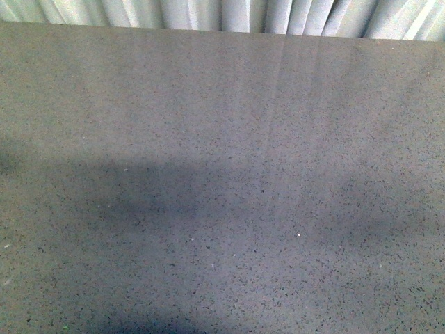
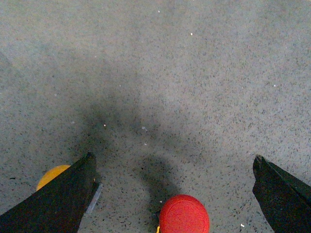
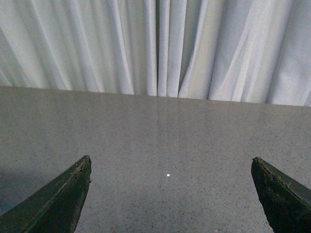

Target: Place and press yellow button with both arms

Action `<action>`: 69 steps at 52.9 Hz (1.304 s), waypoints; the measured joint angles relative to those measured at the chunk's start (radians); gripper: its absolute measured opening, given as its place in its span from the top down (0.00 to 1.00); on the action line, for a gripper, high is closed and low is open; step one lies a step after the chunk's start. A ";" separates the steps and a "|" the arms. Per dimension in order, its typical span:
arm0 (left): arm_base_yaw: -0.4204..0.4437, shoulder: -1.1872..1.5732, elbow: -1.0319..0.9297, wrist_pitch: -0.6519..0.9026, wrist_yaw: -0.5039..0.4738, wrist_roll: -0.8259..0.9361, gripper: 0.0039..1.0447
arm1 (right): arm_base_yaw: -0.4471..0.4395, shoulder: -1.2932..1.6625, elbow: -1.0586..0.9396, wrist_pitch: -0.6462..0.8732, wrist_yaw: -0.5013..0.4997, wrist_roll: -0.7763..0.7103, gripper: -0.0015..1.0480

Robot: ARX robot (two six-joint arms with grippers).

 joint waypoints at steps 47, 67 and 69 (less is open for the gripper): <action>0.196 0.293 -0.024 0.199 0.051 0.042 0.09 | 0.000 0.000 0.000 0.000 0.000 0.000 0.09; 0.200 0.353 0.017 0.211 0.039 0.056 0.09 | 0.000 0.000 0.000 0.000 0.000 0.000 0.09; 0.200 0.356 0.017 0.211 0.039 0.058 0.09 | 0.000 0.000 0.000 0.000 0.000 0.000 0.09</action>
